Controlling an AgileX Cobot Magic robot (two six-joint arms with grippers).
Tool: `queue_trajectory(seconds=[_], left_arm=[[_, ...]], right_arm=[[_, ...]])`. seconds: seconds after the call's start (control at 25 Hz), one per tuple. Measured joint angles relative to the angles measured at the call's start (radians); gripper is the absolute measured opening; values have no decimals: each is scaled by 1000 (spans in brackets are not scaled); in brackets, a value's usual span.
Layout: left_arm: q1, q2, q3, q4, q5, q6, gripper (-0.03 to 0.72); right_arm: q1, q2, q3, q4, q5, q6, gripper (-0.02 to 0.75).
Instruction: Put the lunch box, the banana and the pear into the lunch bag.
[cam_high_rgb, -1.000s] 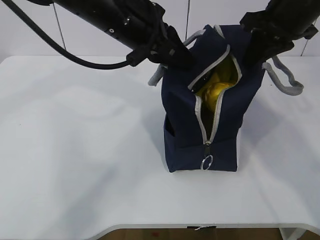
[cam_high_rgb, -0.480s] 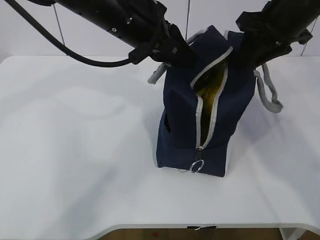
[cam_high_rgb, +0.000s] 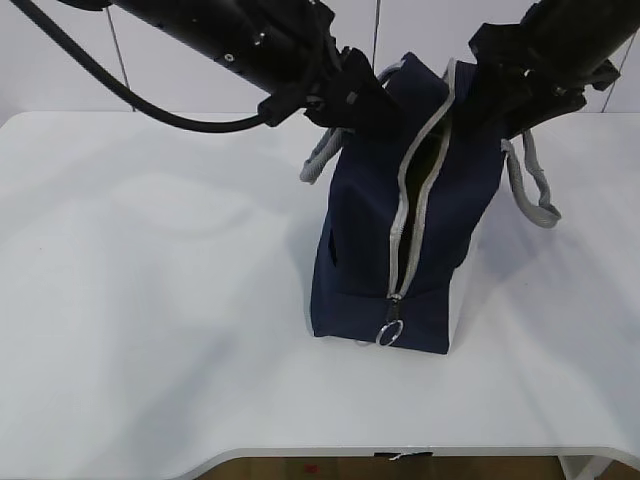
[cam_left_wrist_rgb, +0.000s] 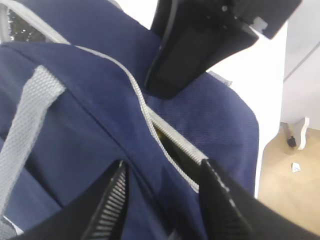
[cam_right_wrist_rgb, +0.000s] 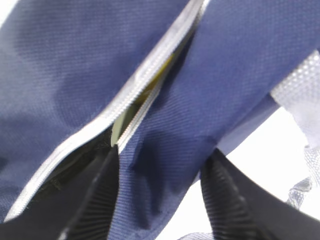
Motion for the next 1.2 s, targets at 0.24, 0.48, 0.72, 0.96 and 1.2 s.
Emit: queue_trajectory(seconds=[0.24,0.48,0.72,0.96,1.2], left_arm=[[0,-11,0,-2,4,0,429],[30,-75,0,-22,6,0,478],[96,-118,0,-38,30,0,482],[205,-173,0,-69,54,0,482],[325,-240,0,-85,77,-3,482]], right_arm=[[0,0,0,15,0,-16,427],[-2,-19,-2,18,0,-19,465],[-12,-70,-29,24,0,-23,470],[-45,-157,-36,133,0,-87,471],[-92,-272,-37,267,0,-148,472]])
